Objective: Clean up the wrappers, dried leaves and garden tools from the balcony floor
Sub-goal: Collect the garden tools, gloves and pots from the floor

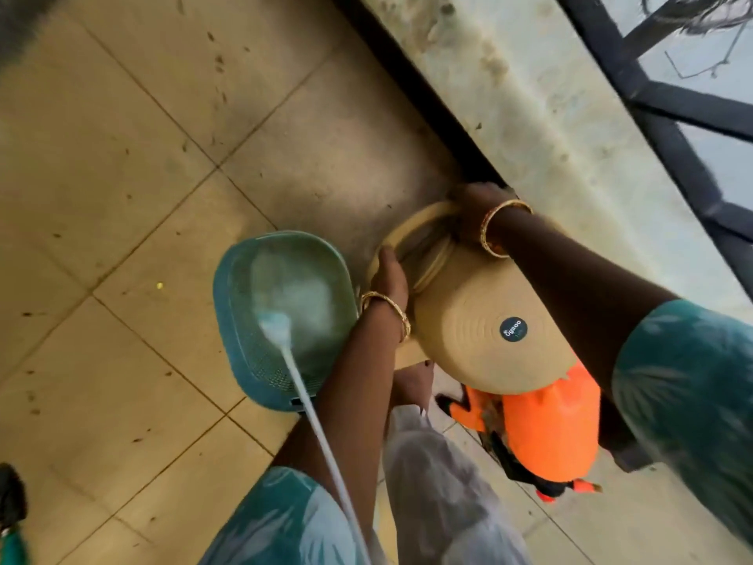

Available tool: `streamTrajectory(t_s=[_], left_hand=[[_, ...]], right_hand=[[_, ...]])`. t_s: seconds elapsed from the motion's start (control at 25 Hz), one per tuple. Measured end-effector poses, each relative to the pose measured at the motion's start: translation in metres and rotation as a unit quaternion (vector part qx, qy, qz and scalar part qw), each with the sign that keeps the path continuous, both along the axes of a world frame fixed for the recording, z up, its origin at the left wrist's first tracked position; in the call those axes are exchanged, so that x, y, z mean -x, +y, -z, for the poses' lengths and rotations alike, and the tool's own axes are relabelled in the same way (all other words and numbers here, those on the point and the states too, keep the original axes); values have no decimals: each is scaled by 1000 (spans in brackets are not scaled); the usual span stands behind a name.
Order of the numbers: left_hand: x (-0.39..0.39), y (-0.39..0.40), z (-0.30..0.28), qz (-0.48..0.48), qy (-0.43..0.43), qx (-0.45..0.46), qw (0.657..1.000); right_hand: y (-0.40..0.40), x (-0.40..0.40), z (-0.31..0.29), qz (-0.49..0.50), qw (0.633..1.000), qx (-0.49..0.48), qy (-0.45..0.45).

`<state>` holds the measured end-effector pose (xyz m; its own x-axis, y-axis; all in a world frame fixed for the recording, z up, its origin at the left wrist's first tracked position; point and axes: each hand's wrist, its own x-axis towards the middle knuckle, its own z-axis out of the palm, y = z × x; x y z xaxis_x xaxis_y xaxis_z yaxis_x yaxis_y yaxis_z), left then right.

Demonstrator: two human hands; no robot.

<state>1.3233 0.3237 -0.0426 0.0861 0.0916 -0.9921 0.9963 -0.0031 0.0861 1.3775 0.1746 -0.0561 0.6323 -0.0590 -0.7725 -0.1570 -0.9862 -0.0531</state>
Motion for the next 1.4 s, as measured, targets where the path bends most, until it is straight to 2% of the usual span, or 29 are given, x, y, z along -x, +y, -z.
streamTrajectory(t_s=[0.12,0.2,0.32,0.52,0.68,0.84,0.96,1.16,1.28,1.4], left_hand=[[8,5,26,-106,30,21,994],[11,5,18,-189,53,54,979],[16,4,-14,-248,64,49,965],[27,11,-71,-228,86,33,969],[54,12,-135,-188,81,28,978],[92,19,-187,-280,36,82,956],[109,35,-226,-229,29,104,967],[127,62,-313,-119,32,120,985],[147,72,-367,-49,24,131,990],[183,78,-414,35,10,143,989]], right_hand=[[-3,-3,-4,29,999,-24,6],[-4,1,-18,39,998,-39,9],[-3,13,-50,55,996,-70,24],[3,51,-116,8,994,-104,45],[13,105,-180,-64,995,-75,-28],[26,163,-228,44,989,-48,-135],[36,201,-260,134,973,-47,-183],[66,268,-330,241,955,-17,-172],[91,315,-377,319,925,-35,-203],[118,370,-417,417,879,-73,-219]])
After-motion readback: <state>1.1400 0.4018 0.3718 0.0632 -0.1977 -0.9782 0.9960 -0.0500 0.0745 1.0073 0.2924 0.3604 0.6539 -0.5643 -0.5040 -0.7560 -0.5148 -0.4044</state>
